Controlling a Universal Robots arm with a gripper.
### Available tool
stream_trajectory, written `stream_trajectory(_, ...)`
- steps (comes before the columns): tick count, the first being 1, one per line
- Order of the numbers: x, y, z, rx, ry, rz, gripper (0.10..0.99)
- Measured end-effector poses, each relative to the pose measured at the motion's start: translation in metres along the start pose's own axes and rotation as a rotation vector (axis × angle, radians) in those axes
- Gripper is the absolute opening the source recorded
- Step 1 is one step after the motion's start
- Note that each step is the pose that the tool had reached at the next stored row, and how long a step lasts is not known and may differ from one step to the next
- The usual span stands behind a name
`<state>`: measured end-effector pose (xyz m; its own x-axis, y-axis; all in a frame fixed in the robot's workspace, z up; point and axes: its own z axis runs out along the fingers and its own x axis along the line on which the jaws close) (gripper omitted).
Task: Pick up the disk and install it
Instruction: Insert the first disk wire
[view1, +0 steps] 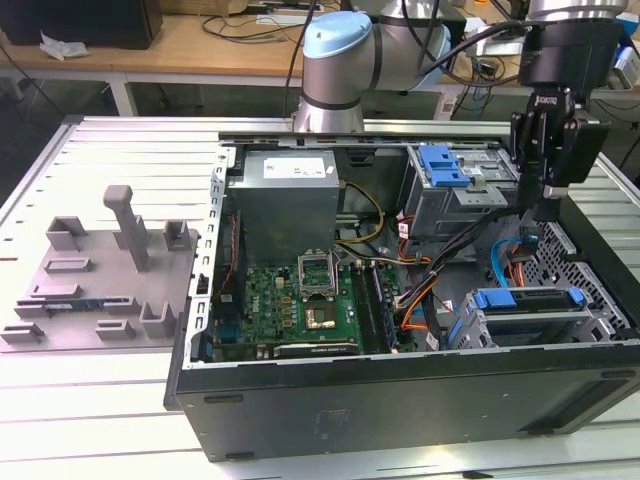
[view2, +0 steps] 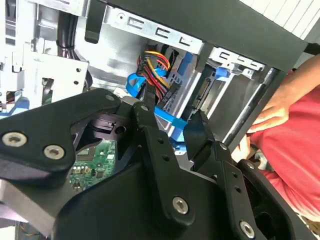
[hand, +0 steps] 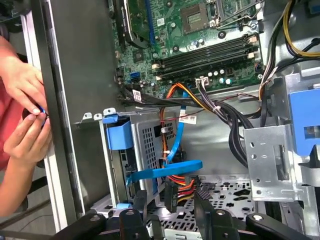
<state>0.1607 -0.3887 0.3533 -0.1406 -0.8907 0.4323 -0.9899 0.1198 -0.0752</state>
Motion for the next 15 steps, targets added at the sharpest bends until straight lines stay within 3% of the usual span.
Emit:
stream_trajectory(3, 0.0001, -0.0008, 0.0023, -0.004, 0.0006, 0.003, 0.502)
stream_trajectory(5, 0.0007, -0.0030, 0.0030, -0.014, 0.0023, 0.009, 0.502)
stream_trajectory(8, 0.0010, -0.0049, 0.0035, -0.024, 0.0038, 0.014, 0.424)
stream_trajectory(9, 0.0011, -0.0060, 0.0037, -0.029, 0.0045, 0.015, 0.349)
stream_trajectory(12, 0.0010, -0.0072, 0.0049, -0.033, 0.0073, 0.016, 0.349)
stream_trajectory(15, -0.0005, -0.0070, 0.0080, -0.031, 0.0231, 0.016, 0.349)
